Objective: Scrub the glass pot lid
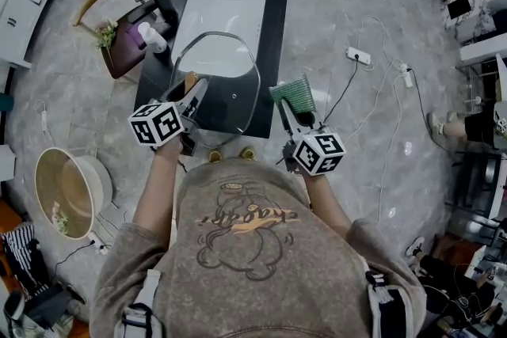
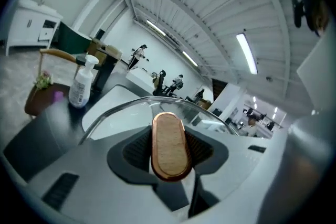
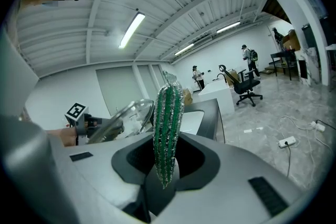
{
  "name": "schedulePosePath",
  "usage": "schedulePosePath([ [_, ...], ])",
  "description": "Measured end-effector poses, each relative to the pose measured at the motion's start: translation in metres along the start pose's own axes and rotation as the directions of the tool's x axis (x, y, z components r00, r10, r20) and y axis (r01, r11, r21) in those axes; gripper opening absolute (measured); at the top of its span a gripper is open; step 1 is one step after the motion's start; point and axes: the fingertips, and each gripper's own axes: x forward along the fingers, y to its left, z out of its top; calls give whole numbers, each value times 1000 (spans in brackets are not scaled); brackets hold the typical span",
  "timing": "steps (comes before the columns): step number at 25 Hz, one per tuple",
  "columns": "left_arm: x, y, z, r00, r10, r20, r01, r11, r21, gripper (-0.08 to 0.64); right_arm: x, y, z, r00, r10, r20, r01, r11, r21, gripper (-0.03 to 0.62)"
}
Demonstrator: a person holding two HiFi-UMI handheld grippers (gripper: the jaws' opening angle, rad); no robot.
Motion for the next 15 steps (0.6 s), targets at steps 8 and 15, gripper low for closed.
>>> schedulePosePath([
  [8,-9,-46,30,932,-308,190,349,903,-252,172,-4,7,2,1000,1,12,-1,1000,-7,94],
  [15,-20,-49,28,854,-405,326,517,726,-453,171,-12,11,2,1000,0,13,1,1000,-16,94],
])
